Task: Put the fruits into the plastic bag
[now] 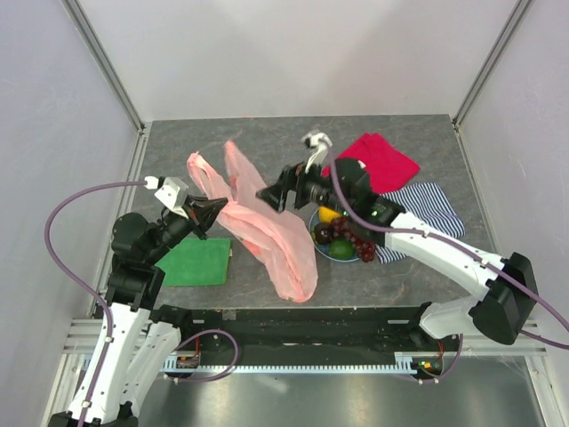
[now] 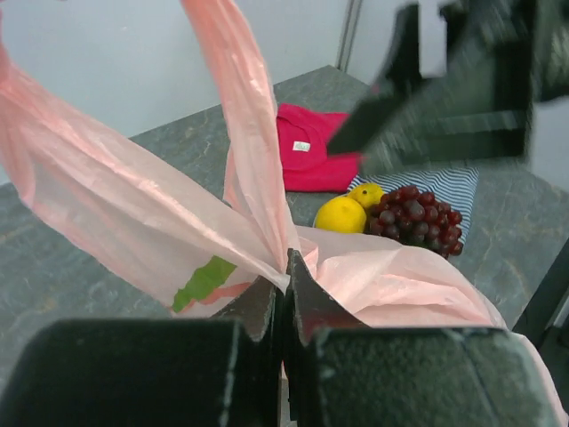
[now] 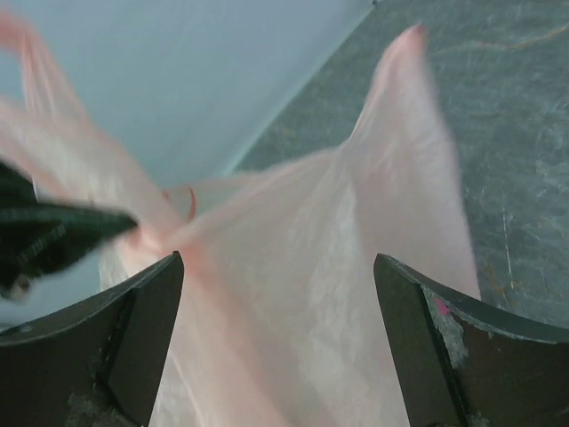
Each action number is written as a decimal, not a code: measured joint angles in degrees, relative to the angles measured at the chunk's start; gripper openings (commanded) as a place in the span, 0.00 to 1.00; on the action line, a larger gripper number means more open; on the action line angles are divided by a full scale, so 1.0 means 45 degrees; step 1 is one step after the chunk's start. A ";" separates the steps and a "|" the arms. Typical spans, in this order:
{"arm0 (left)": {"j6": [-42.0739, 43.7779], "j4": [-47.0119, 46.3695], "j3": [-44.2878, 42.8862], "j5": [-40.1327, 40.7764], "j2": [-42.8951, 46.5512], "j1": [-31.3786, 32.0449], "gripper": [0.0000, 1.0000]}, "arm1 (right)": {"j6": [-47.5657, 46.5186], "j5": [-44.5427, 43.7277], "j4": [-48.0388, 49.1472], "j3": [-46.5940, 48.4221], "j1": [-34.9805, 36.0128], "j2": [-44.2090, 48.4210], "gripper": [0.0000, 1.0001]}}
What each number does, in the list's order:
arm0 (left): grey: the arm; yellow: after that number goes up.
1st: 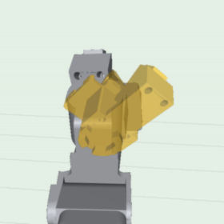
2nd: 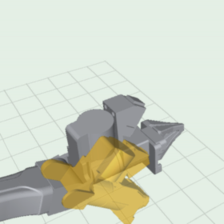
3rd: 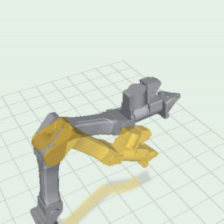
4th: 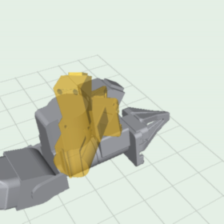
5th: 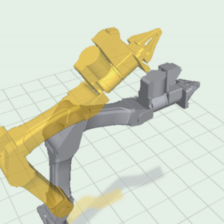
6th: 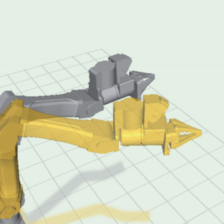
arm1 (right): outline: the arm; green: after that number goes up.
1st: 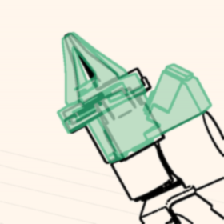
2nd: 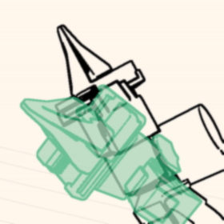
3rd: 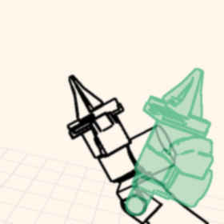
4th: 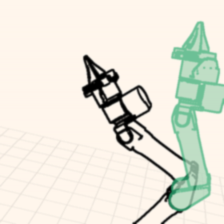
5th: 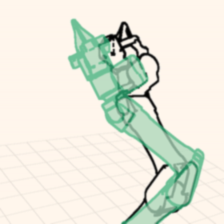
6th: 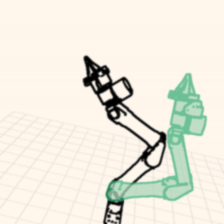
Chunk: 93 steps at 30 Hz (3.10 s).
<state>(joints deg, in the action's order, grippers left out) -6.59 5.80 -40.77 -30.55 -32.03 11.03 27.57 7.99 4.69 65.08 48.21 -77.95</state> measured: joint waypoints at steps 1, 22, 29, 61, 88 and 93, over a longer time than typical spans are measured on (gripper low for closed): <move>0.0282 -0.0010 -0.0019 -0.0175 0.0049 0.0005 0.02 | 0.0500 0.0083 0.0063 0.0243 -0.0325 -0.0049 0.98; 0.1617 0.0136 -0.0053 -0.2778 -0.1103 0.1404 0.02 | 0.2594 0.0661 -0.2385 0.3526 -0.0612 -0.4668 0.60; 0.1865 0.0413 -0.0107 -0.2764 -0.1268 0.1719 0.02 | 0.2089 0.0573 -0.3342 0.3891 -0.0408 -0.4896 0.02; 0.2016 0.2710 -0.3667 -0.1642 -0.2118 0.1744 0.99 | 0.1967 0.3648 0.7116 -0.0442 -0.1768 -0.5493 0.00; -0.1341 0.1627 -0.5251 -0.0034 -0.8519 0.1846 0.97 | 0.1656 0.3186 0.7495 -0.3764 -0.1773 -0.1919 0.00; -0.1457 0.1637 -0.5401 -0.0160 -0.9651 0.2103 0.75 | 0.1428 0.3128 0.7276 -0.3949 -0.1773 -0.1462 0.00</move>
<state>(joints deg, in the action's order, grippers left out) -13.15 13.17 -65.08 -31.27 -75.46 20.49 34.00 22.06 37.43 47.31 40.23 -84.53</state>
